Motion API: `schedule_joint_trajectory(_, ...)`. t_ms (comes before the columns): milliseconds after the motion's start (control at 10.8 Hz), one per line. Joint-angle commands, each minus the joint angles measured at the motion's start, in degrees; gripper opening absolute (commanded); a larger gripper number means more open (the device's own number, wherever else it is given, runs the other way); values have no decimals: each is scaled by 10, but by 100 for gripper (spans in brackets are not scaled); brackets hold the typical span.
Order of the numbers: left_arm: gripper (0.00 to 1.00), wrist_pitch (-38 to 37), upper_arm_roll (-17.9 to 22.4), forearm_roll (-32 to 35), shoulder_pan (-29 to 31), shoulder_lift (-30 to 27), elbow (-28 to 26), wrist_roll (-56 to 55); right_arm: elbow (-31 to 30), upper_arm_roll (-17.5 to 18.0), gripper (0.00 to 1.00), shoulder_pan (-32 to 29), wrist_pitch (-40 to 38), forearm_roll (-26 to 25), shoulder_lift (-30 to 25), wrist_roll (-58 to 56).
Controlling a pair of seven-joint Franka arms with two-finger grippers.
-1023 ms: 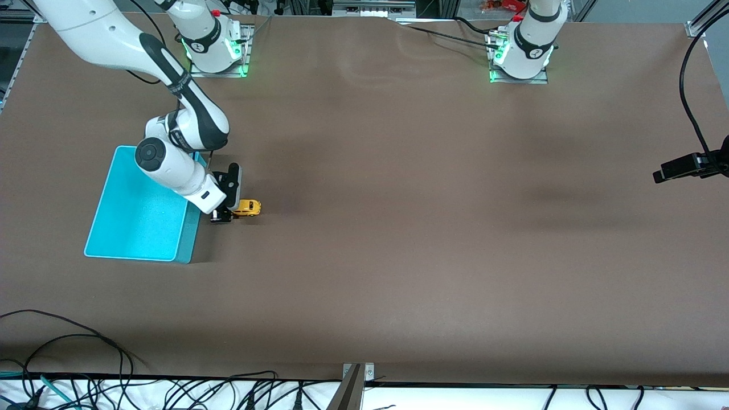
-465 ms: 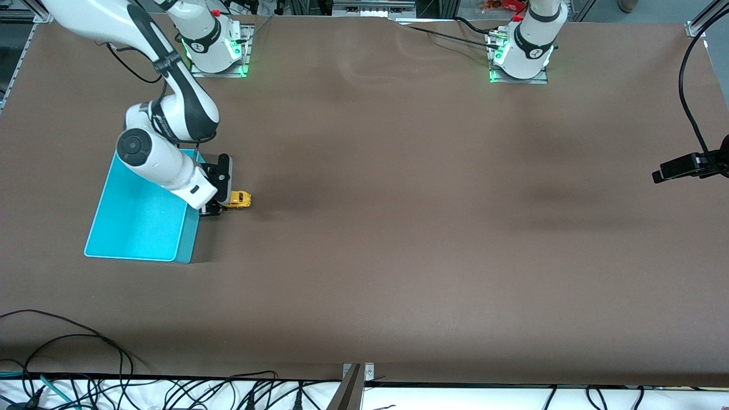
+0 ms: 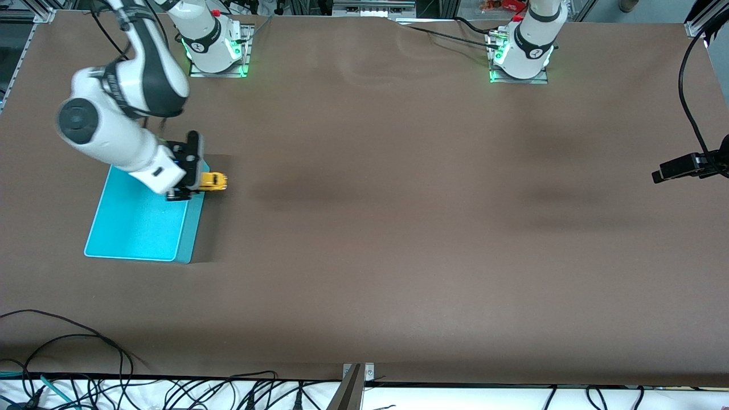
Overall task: Wind up and store yellow beetle car
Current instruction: 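Lift the car with the right gripper and carry it into the bin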
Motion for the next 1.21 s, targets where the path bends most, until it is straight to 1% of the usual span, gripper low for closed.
schedule_joint_trajectory(0,100,5,3,-11,-2,-11,-11,1,46,-59,0,-17,-33,6,38,-113)
schedule_joint_trajectory(93,100,5,3,-12,-2,-11,-11,1,57,-80,0,-22,-32,6,58,-147)
schedule_joint_trajectory(279,100,5,4,-12,-2,-11,-11,1,82,-109,0,-33,-32,6,97,-204)
schedule_joint_trajectory(465,100,5,3,-11,-1,-11,-12,2,109,-146,0,-35,-29,12,149,-254)
schedule_joint_trajectory(651,100,5,3,-12,-1,-11,-12,2,119,-158,0,-39,-14,19,190,-260)
schedule_joint_trajectory(930,100,4,3,-11,-1,-11,-11,1,119,-160,0,-41,0,61,230,-261)
schedule_joint_trajectory(1023,100,4,3,-12,-1,-12,-11,1,119,-160,99,-54,0,74,241,-262)
schedule_joint_trajectory(1116,100,4,3,-12,-1,-11,-11,1,119,-161,100,-59,-3,108,241,-272)
